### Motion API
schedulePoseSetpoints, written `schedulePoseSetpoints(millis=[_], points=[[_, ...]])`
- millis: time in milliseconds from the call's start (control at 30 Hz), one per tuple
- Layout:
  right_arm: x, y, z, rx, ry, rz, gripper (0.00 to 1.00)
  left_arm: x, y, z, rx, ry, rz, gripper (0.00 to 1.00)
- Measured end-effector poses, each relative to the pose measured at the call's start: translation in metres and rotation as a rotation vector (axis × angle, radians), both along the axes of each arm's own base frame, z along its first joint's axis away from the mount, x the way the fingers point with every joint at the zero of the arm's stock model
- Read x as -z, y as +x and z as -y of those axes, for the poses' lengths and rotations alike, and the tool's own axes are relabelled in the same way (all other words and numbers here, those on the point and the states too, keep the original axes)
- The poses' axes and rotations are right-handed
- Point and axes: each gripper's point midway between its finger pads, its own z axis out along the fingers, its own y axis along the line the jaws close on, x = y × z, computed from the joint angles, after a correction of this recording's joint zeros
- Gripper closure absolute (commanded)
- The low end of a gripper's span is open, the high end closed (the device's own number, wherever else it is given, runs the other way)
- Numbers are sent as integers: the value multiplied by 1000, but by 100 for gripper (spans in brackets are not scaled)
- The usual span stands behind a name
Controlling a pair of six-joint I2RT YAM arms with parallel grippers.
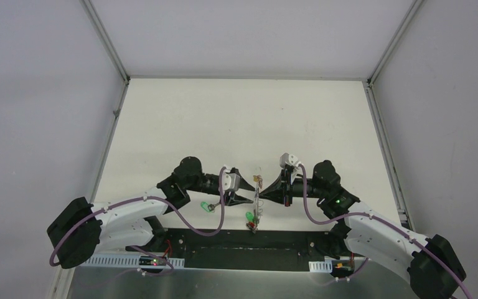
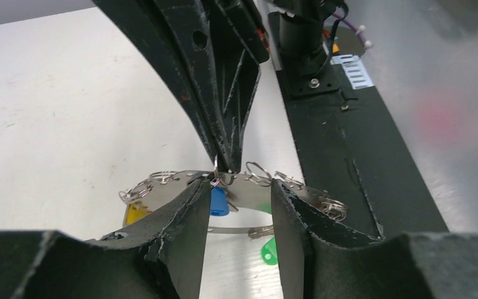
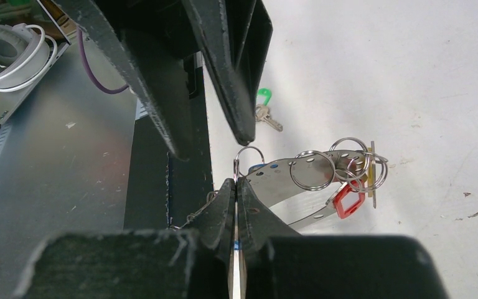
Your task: Put the keys on the keyring
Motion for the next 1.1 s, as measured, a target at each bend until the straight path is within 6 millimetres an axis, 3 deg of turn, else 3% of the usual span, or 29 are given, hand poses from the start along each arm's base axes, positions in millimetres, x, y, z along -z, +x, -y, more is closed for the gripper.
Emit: schedulePoseSetpoints(millis=[300, 567, 1100], points=[[-1, 0, 0, 0, 2, 2, 100, 15, 9, -3, -48, 64, 71, 59], [-1, 0, 0, 0, 2, 2, 100, 8, 17, -6, -96, 58, 155, 60], [-1, 0, 0, 0, 1, 1, 100, 8, 13, 7, -56, 96, 207, 81]])
